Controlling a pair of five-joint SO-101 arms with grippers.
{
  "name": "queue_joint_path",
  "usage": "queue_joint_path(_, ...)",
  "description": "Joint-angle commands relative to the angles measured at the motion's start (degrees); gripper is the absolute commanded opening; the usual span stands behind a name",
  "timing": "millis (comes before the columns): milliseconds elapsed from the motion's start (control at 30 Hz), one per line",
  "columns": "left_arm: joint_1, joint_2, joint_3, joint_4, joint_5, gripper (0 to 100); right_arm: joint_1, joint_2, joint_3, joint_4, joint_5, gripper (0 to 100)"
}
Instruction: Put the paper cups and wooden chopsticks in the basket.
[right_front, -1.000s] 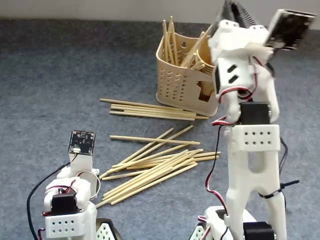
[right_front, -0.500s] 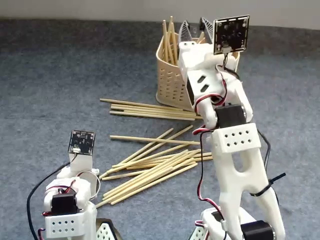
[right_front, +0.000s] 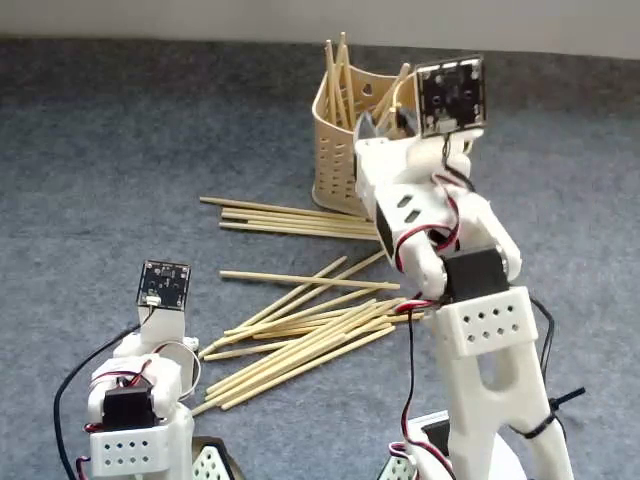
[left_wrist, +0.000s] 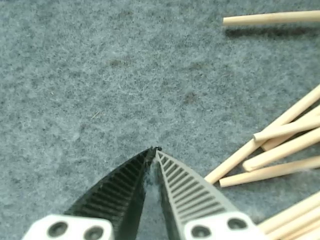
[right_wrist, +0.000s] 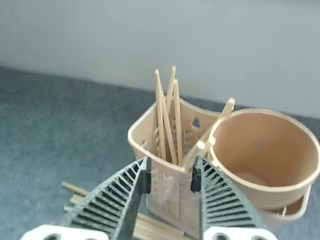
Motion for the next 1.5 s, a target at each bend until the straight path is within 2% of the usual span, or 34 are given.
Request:
queue_joint_path(0,-0.31,-0.48,1.1,0.09,-0.18,2,-0.4,-7.25,3.82,7.6,0.79,14.2)
queue_joint_path(333,-0.31,-0.48,1.1,0.09,-0.18,2,-0.48,-17.45,22.02,12.88,0.7,14.2)
queue_joint_path(533,-0.31,-0.48,1.1,0.09,-0.18,2,-0.66,-13.05,28.0,16.22,-9.05,14.2)
queue_joint_path(667,-0.31,-0.48,1.1,0.09,-0.18,2,-0.66,-8.66,28.0,20.35,-14.86,14.2)
queue_joint_path(933,-0.31,-0.48,1.1,0.09,-0.18,2,-0.48,0.13,27.65,20.18,-26.2,14.2)
queue_joint_path(1200,-0.31,-0.48,1.1,0.09,-0.18,2,0.48,10.15,20.35,20.53,-36.22,14.2)
queue_joint_path(1467,-0.31,-0.48,1.1,0.09,-0.18,2,0.57,20.0,15.96,20.44,-41.41,14.2)
